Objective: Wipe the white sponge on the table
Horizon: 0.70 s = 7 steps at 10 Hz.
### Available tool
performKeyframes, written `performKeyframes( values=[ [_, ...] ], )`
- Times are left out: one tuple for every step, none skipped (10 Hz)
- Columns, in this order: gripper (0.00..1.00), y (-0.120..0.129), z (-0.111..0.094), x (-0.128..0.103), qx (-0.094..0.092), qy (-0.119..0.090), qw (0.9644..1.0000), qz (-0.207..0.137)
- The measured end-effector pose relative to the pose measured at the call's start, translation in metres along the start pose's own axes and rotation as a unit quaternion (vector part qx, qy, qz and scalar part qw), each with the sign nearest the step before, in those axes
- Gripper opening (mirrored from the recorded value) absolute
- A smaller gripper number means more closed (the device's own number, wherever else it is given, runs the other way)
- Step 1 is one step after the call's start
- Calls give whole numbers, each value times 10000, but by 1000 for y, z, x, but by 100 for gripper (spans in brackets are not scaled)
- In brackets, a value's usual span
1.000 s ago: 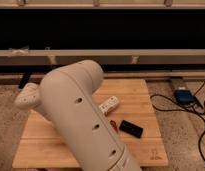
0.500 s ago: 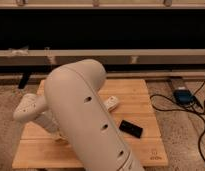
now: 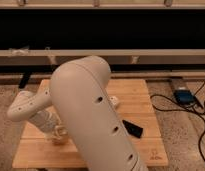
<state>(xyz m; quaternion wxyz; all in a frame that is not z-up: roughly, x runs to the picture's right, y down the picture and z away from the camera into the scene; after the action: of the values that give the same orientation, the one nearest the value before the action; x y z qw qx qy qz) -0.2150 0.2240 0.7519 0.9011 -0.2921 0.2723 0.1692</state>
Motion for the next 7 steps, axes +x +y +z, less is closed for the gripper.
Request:
performKeyframes(
  values=[
    [77, -1, -9, -4, -49, -162, 9999, 8],
    [80, -6, -19, -8, -102, -321, 9994, 48],
    [80, -9, -21, -9, -148, -397, 9991, 85],
    [80, -12, -23, -8, -187, -446, 9988, 125],
    [80, -15, -23, -6, -223, -480, 9984, 172],
    [80, -20, -24, -3, -296, -548, 9977, 259],
    [80, -26, -26, 1, -394, -635, 9966, 338]
  ],
)
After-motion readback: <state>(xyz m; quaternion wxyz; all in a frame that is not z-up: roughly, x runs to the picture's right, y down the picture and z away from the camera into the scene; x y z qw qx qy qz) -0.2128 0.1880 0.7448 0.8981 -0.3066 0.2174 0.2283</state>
